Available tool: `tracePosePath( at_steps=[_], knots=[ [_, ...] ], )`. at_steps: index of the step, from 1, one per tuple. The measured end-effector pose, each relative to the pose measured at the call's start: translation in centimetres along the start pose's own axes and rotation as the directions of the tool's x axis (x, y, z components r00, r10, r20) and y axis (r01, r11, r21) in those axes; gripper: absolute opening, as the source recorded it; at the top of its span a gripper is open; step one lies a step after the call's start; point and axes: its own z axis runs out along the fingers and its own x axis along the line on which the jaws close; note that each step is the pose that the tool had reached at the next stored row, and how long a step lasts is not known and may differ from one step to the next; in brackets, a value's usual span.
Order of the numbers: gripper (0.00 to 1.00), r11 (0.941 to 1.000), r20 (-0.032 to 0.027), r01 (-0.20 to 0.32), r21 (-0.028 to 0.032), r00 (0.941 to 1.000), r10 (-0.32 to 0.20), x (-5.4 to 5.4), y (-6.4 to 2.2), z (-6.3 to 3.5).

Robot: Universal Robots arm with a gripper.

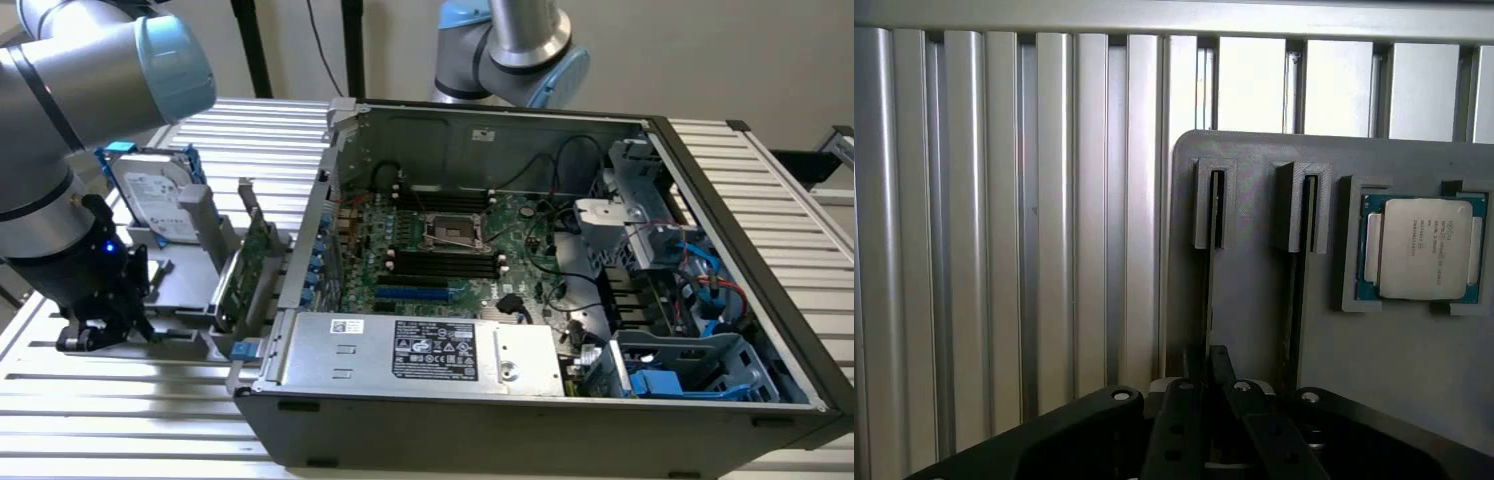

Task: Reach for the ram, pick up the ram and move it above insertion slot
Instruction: 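Pick up the ram and move it above insertion slot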

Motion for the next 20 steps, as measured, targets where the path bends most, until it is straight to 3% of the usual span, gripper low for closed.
tracePosePath(
  at_steps=[3,7,20],
  knots=[
    [0.13,1.0,0.0006,0.0,0.0003,1.0,0.0,0.0,0.0,-0.09],
    [0.13,1.0,0.0006,0.0,0.0001,1.0,0.0,0.0,0.0,-0.98],
    [0.13,1.0,0.0005,0.0,0.0001,1.0,0.0,-0.1,-0.05,-6.78]
  ],
)
